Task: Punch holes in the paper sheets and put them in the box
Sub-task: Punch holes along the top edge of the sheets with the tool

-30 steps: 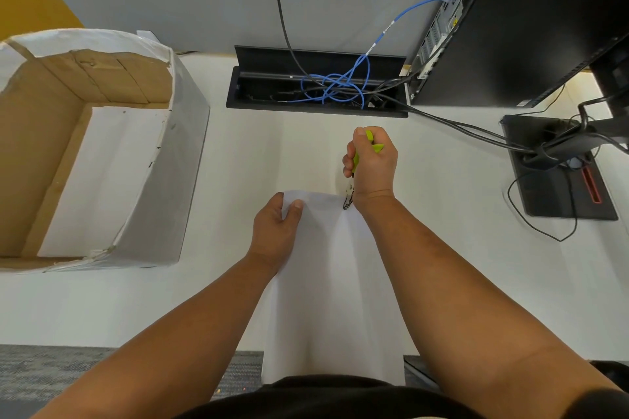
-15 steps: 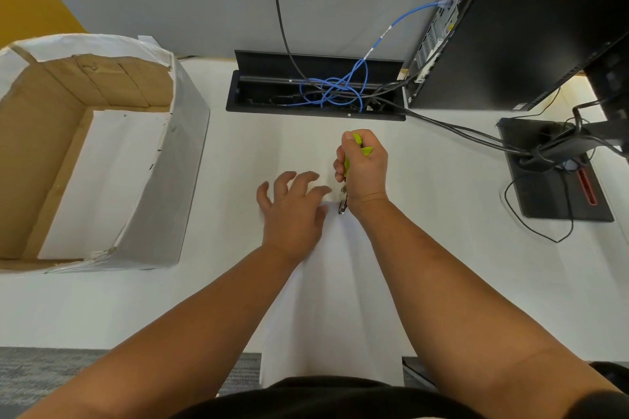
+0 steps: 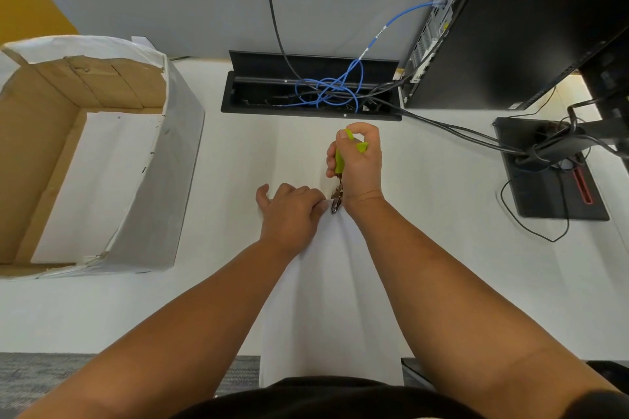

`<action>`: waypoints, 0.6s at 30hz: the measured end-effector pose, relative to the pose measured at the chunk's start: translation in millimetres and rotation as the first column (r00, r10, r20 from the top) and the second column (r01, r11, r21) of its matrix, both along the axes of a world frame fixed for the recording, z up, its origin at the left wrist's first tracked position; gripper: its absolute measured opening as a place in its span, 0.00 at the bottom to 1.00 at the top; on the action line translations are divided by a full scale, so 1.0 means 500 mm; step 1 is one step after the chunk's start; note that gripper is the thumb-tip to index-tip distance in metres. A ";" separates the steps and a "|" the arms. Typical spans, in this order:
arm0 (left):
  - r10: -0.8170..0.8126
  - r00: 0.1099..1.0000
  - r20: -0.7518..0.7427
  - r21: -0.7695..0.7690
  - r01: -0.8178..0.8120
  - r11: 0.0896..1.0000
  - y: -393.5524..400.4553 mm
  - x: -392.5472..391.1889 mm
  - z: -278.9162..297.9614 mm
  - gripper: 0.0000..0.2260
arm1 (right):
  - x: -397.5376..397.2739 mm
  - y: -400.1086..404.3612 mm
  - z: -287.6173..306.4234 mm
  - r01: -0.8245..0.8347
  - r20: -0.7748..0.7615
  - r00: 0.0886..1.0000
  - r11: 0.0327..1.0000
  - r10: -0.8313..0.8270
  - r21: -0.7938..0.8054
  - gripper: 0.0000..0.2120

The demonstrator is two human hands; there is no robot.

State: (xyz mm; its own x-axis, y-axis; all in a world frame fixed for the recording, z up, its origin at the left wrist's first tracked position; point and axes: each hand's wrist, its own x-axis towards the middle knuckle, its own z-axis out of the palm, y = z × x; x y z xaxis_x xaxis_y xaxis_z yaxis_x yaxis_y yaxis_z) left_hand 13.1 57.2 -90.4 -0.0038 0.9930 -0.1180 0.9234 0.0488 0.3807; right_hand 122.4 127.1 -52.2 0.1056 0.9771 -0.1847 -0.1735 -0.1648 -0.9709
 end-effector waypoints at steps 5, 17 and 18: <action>0.004 1.000 0.010 -0.025 -0.004 1.000 0.004 -0.002 -0.002 0.12 | 0.005 -0.001 -0.005 -0.002 -0.007 1.000 0.999 0.002 -0.047 0.07; 0.028 0.999 0.017 -0.043 -0.028 0.999 0.007 -0.009 -0.014 0.12 | 0.009 0.002 -0.019 -0.046 -0.067 0.997 0.989 0.037 -0.140 0.11; 0.034 0.999 0.020 -0.049 -0.033 0.998 0.008 -0.009 -0.014 0.12 | 0.010 0.002 -0.019 -0.055 -0.071 0.996 0.989 0.045 -0.141 0.10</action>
